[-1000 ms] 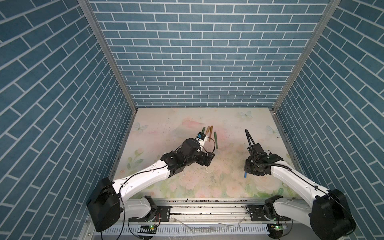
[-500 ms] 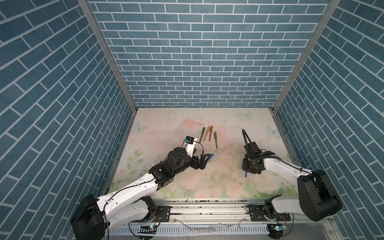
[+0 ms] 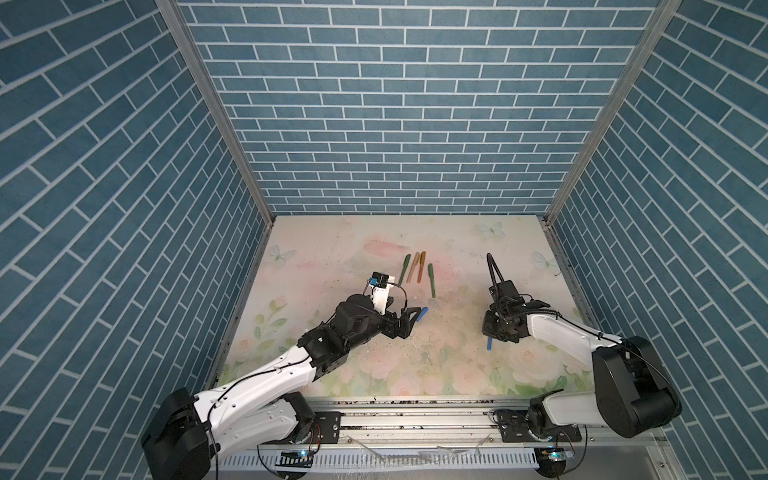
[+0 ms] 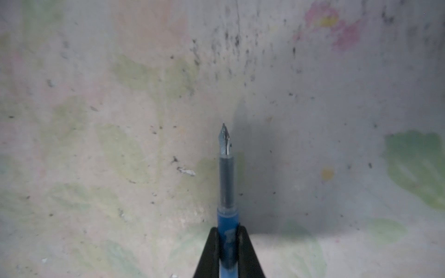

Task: Insert the pens into the pen caps
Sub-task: 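Lift the blue pen nib-up to the left gripper while it closes on it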

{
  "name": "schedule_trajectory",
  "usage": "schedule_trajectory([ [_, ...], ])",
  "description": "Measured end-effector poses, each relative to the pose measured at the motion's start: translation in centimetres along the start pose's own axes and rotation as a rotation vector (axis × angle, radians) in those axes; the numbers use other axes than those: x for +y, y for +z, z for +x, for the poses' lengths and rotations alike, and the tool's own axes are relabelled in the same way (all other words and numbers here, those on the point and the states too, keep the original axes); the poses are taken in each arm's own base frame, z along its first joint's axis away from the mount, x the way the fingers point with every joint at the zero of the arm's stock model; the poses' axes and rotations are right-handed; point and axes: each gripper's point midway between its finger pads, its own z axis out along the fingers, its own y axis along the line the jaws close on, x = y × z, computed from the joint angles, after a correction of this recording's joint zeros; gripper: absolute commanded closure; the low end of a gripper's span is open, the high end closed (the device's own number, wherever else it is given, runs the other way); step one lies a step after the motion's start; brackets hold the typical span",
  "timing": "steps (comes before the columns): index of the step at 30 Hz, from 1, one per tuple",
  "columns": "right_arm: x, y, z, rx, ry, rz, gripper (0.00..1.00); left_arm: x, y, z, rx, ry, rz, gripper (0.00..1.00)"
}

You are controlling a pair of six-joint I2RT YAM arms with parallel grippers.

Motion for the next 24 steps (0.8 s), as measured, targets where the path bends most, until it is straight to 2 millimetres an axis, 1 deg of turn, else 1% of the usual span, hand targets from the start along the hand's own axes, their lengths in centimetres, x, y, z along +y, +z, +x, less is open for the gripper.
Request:
schedule_trajectory([
  [2, 1.2, -1.2, -0.5, -0.037, -0.01, -0.061, 0.92, -0.2, 0.2, 0.1, 0.003, -0.001, 0.018, 0.08],
  [5, 3.7, -3.7, -1.1, -0.115, -0.057, -0.159, 0.92, -1.0, 0.9, 0.8, 0.026, -0.006, 0.072, 0.13],
  [10, 9.7, -8.6, -1.4, -0.222, -0.171, -0.347, 0.94, -2.8, 2.8, 2.9, 0.109, -0.04, 0.202, 0.25],
  [13, 12.3, -11.4, -1.6, -0.281, -0.188, -0.453, 0.94, -3.4, 4.0, 4.4, 0.17, -0.078, 0.259, 0.3],
  [15, 13.2, -12.7, -1.5, -0.306, -0.189, -0.503, 0.94, -3.6, 4.5, 4.9, 0.193, -0.108, 0.291, 0.31],
  [18, 14.2, -13.9, -1.2, -0.324, -0.187, -0.554, 0.94, -4.0, 5.3, 4.9, 0.207, -0.15, 0.343, 0.32],
  [21, 15.1, -14.6, -1.0, -0.333, -0.189, -0.591, 0.94, -5.0, 5.8, 4.3, 0.205, -0.173, 0.402, 0.35],
  [24, 15.8, -15.2, -0.8, -0.345, -0.193, -0.626, 0.95, -6.2, 6.3, 3.3, 0.195, -0.183, 0.466, 0.4],
])
